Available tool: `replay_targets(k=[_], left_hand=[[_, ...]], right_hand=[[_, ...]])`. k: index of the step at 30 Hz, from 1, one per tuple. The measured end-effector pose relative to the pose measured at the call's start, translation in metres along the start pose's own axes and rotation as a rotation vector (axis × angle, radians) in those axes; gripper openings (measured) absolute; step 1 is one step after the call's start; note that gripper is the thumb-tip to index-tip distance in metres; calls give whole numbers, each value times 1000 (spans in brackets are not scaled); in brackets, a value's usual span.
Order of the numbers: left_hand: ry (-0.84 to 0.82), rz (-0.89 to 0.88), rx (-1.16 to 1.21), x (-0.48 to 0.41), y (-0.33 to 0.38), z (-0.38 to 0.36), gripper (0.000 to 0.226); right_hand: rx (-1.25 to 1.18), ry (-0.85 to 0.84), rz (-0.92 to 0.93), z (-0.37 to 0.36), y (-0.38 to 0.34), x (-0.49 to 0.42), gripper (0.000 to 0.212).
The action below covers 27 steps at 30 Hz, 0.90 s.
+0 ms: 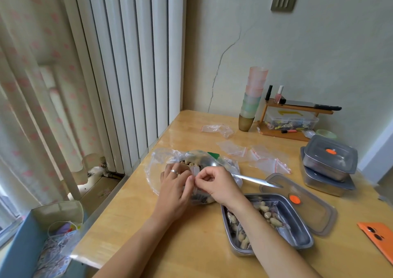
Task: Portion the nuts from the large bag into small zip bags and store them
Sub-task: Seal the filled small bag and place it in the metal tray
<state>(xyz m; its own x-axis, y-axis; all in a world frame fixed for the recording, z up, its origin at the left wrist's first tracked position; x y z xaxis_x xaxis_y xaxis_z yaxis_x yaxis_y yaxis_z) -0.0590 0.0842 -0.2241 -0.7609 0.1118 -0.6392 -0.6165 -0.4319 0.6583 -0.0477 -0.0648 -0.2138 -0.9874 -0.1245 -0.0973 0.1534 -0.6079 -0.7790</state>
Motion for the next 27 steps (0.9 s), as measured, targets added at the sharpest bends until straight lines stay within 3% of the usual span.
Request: replay_targets(k=[13,27], left_hand=[[58,6,168,-5,-3,8,14],[65,60,193,-6,-6,9,19]], right_hand=[[10,4,33,2,-4,3,9],[144,115,75,0,-9,5,10]])
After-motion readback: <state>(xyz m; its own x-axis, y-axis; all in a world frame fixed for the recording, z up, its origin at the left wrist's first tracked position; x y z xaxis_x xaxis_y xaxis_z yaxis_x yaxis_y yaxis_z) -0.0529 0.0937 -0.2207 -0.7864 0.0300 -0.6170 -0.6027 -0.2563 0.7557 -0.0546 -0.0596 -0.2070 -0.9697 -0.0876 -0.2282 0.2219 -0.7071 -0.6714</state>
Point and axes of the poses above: each hand's wrist, its own x-axis away from the middle knuckle, its own z-axis out of the back of the hand, y = z × x, the point moved 7 cm from there along -x, towards the middle knuckle, and after that the axes turned 12 degrees about x, right-handed, at the moved point
